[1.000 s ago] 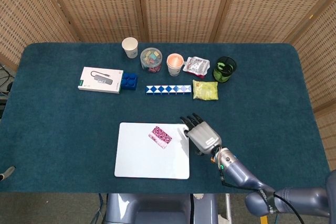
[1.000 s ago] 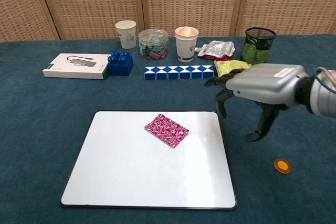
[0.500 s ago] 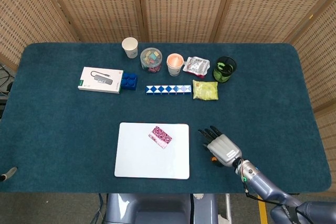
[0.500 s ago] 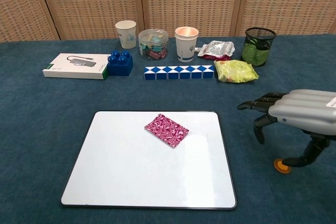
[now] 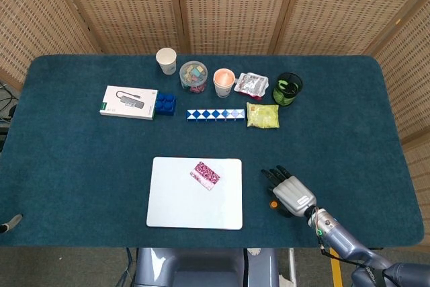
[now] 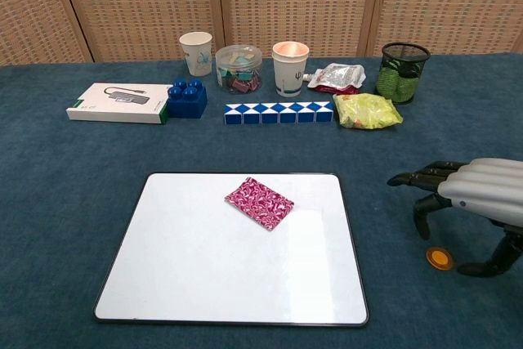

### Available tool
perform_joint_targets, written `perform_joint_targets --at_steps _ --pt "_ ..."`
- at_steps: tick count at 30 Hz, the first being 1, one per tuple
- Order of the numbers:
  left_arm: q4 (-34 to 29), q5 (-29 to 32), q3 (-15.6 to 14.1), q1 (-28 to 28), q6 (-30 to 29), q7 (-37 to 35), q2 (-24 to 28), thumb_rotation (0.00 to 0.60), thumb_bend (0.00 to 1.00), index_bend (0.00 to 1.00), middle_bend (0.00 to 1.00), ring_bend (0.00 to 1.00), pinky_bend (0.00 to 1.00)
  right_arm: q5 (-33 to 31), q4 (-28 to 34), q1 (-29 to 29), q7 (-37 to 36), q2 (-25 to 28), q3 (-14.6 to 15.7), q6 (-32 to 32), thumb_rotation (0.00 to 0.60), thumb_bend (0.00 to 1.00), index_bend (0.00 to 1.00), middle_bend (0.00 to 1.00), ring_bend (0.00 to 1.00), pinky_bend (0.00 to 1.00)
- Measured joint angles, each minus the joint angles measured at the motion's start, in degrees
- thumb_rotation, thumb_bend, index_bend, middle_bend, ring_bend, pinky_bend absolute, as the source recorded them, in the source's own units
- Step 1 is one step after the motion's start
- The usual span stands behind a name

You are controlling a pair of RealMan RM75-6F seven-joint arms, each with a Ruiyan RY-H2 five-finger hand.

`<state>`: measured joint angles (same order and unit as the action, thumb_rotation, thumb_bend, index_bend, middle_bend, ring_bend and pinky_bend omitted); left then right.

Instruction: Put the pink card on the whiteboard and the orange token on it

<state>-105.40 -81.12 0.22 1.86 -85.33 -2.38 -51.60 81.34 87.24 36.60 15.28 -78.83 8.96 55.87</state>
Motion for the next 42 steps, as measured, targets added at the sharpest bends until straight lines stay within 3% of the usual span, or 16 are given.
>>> perform_joint_targets --at_steps 14,22,31,37,42 --pt "0.1 0.3 0.0 -0.1 0.2 0.2 -0.1 0.6 0.0 0.0 0.0 0.0 0.0 2.0 -3.0 -1.3 -0.9 -2.1 -0.9 -1.3 0.6 0.31 0.4 0.0 0.0 0.0" --pt "0.0 0.2 -0.1 -0.1 0.3 0.2 -0.1 0.6 0.0 0.0 0.0 0.0 0.0 3.0 -4.5 -2.0 -2.3 -2.6 -1.2 -1.7 0.6 0.31 0.6 0.0 0.0 0.0" --pt "-0.1 0.3 -0.1 -0.1 0.3 0.2 -0.1 0.6 0.0 0.0 0.0 0.0 0.0 4.7 -4.5 -2.4 -3.7 -2.6 -1.5 -1.4 0.6 0.34 0.62 0.0 0.0 0.0" --pt "0.0 0.3 0.0 -0.1 0.4 -0.2 0.0 0.6 0.0 0.0 0.0 0.0 0.0 3.7 -0.8 -1.3 -5.3 -1.0 -3.6 -2.5 0.6 0.34 0.62 0.0 0.0 0.0" --pt "0.1 0.4 0.0 -0.2 0.5 -0.4 0.1 0.6 0.0 0.0 0.0 0.0 0.0 -0.2 4.4 1.3 -5.8 1.2 -8.0 -5.1 0.6 0.34 0.62 0.0 0.0 0.0"
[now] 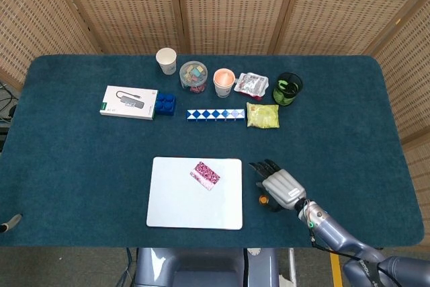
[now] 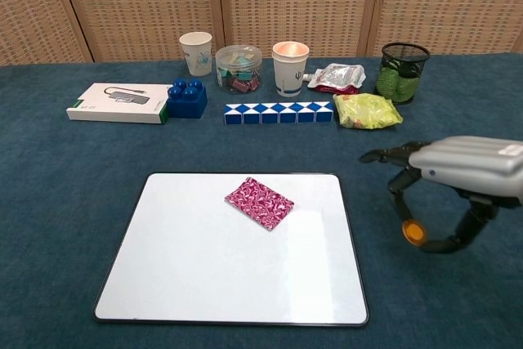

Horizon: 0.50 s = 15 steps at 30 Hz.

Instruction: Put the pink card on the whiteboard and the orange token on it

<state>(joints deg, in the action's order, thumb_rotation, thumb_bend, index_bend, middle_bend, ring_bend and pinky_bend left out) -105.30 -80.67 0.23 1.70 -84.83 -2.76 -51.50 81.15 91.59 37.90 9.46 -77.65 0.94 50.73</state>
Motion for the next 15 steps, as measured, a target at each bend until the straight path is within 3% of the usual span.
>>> perform_joint_targets --at_steps 8,15 --pt "0.4 0.9 0.2 -0.3 0.7 -0.5 0.0 0.6 0.0 0.0 0.0 0.0 0.0 -12.6 3.4 6.6 5.1 -0.9 -6.9 -5.8 0.6 0.34 0.62 0.0 0.0 0.0" --pt "1.2 2.3 0.5 -0.6 2.0 -2.0 0.1 0.6 0.0 0.0 0.0 0.0 0.0 -26.4 2.6 13.5 16.1 -7.2 -9.6 -7.2 0.6 0.36 0.62 0.0 0.0 0.0"
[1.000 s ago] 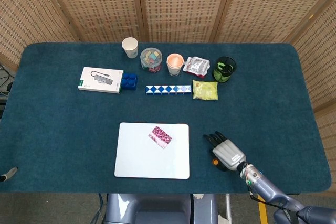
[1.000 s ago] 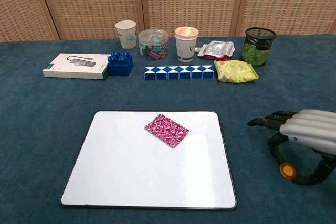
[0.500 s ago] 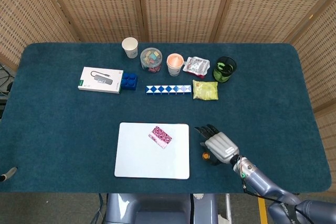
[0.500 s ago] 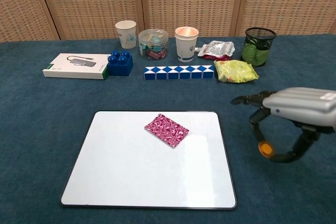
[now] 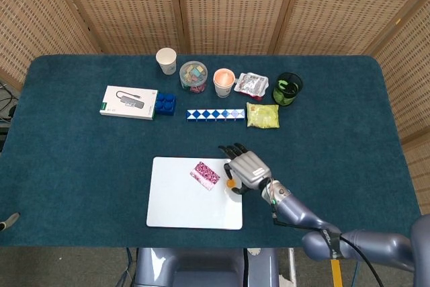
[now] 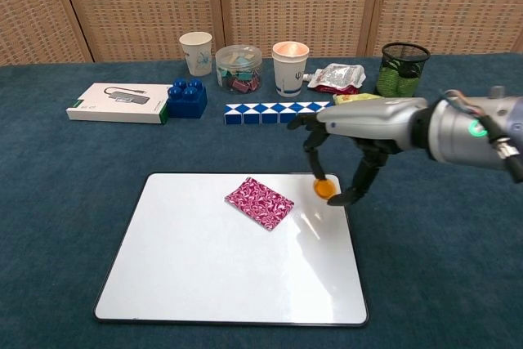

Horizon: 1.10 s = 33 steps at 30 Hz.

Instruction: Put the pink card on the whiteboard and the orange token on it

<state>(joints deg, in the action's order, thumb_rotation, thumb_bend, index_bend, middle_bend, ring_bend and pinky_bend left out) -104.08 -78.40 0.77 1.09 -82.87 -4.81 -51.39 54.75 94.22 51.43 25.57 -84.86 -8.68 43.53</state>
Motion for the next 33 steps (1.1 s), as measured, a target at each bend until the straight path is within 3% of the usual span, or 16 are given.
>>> perform_joint_targets --at_steps 11,16,23,28,33 --pt "1.3 1.8 0.4 -0.7 2.2 -2.3 0.2 0.6 0.0 0.0 0.0 0.0 0.0 -18.4 -6.4 11.0 13.1 -10.1 -1.9 2.6 0.6 0.36 0.62 0.0 0.0 0.0" --pt "1.5 2.0 0.5 -0.8 2.5 -2.8 0.3 0.6 0.0 0.0 0.0 0.0 0.0 -22.7 -9.7 13.9 15.5 -12.2 -2.0 3.3 0.6 0.36 0.62 0.0 0.0 0.0" --pt "1.7 2.2 0.6 -0.8 2.8 -3.3 0.4 0.6 0.0 0.0 0.0 0.0 0.0 -23.3 -11.5 15.2 16.7 -13.1 -0.7 3.7 0.6 0.36 0.61 0.0 0.0 0.0" --pt "1.7 2.1 0.6 -0.8 2.7 -3.2 0.4 0.6 0.0 0.0 0.0 0.0 0.0 -23.4 -11.5 15.5 16.7 -13.3 -0.2 3.7 0.6 0.31 0.34 0.0 0.0 0.0" --pt "1.8 2.3 0.7 -0.7 2.6 -3.6 0.5 0.6 0.0 0.0 0.0 0.0 0.0 -23.6 -11.5 15.7 16.8 -13.2 0.1 4.4 0.6 0.31 0.18 0.0 0.0 0.0"
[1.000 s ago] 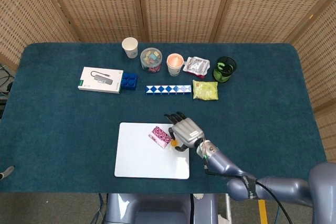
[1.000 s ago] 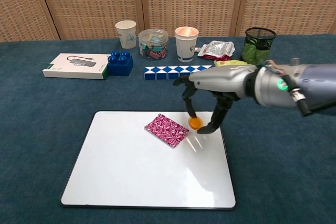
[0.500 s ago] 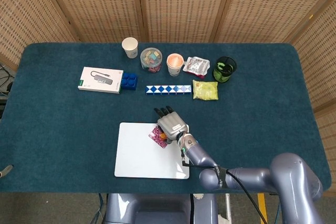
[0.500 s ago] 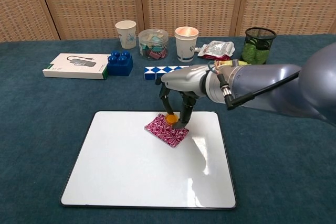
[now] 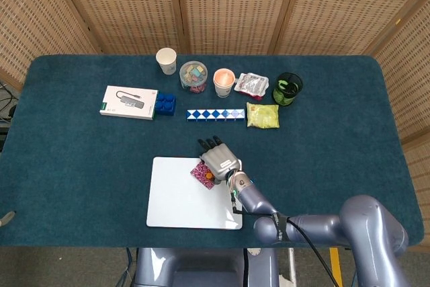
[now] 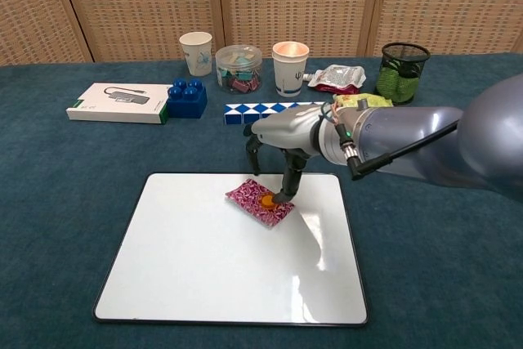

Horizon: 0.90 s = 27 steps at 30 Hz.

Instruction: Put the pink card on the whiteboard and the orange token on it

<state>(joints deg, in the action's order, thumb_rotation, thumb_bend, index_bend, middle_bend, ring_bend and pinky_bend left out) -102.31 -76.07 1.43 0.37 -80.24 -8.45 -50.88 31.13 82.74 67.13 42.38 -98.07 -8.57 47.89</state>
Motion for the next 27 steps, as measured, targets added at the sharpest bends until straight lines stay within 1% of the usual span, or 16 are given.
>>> perform_joint_targets --at_steps 2,7,10,13,16,19,23,25,26,27 --pt "0.0 -0.1 0.0 0.0 0.1 -0.1 0.0 0.6 0.0 0.0 0.0 0.0 0.0 -0.1 0.3 0.0 -0.2 0.3 0.0 0.4 0.6 0.31 0.16 0.0 0.0 0.0" --pt "0.0 -0.2 0.0 0.1 -0.1 -0.2 0.1 0.6 0.0 0.0 0.0 0.0 0.0 -0.1 1.3 -0.2 -0.5 1.1 0.1 1.0 0.6 0.31 0.16 0.0 0.0 0.0" --pt "0.0 -0.1 0.1 0.1 -0.3 -0.4 0.2 0.6 0.0 0.0 0.0 0.0 0.0 0.4 2.9 -0.5 -1.3 2.3 -0.2 1.4 0.6 0.31 0.16 0.0 0.0 0.0" --pt "-0.1 -0.3 0.0 0.2 -0.5 -0.6 0.3 0.6 0.0 0.0 0.0 0.0 0.0 1.9 5.8 -1.4 -2.5 4.6 -0.5 2.4 0.6 0.31 0.16 0.0 0.0 0.0" --pt "-0.3 -0.9 -0.1 0.5 -1.0 -0.8 0.4 0.6 0.0 0.0 0.0 0.0 0.0 5.5 9.9 -3.5 -4.9 8.7 -0.6 4.2 0.6 0.27 0.16 0.0 0.0 0.0" --pt "-0.5 -1.5 -0.2 0.8 -1.7 -1.2 0.7 0.6 0.0 0.0 0.0 0.0 0.0 11.1 13.7 -7.0 -9.2 13.7 -0.5 6.6 0.6 0.22 0.16 0.0 0.0 0.0" --pt "-0.9 -2.7 -0.5 1.2 -2.5 -1.6 1.0 0.6 0.0 0.0 0.0 0.0 0.0 21.2 16.2 -14.1 -18.9 20.6 0.7 11.2 0.6 0.1 0.16 0.0 0.0 0.0" --pt "-1.1 -3.4 -0.6 1.4 -3.1 -1.6 1.1 0.6 0.0 0.0 0.0 0.0 0.0 25.4 16.2 -17.5 -23.9 23.1 1.5 13.4 0.6 0.04 0.12 0.0 0.0 0.0" --pt "-1.2 -3.6 -0.7 1.5 -3.2 -1.5 1.1 0.6 0.0 0.0 0.0 0.0 0.0 28.0 15.8 -20.4 -28.1 25.0 2.3 15.3 0.6 0.02 0.09 0.0 0.0 0.0" --pt "-1.2 -3.7 -0.7 1.5 -3.3 -1.4 1.1 0.6 0.0 0.0 0.0 0.0 0.0 28.9 15.6 -21.5 -29.8 25.7 2.6 16.2 0.6 0.0 0.05 0.0 0.0 0.0"
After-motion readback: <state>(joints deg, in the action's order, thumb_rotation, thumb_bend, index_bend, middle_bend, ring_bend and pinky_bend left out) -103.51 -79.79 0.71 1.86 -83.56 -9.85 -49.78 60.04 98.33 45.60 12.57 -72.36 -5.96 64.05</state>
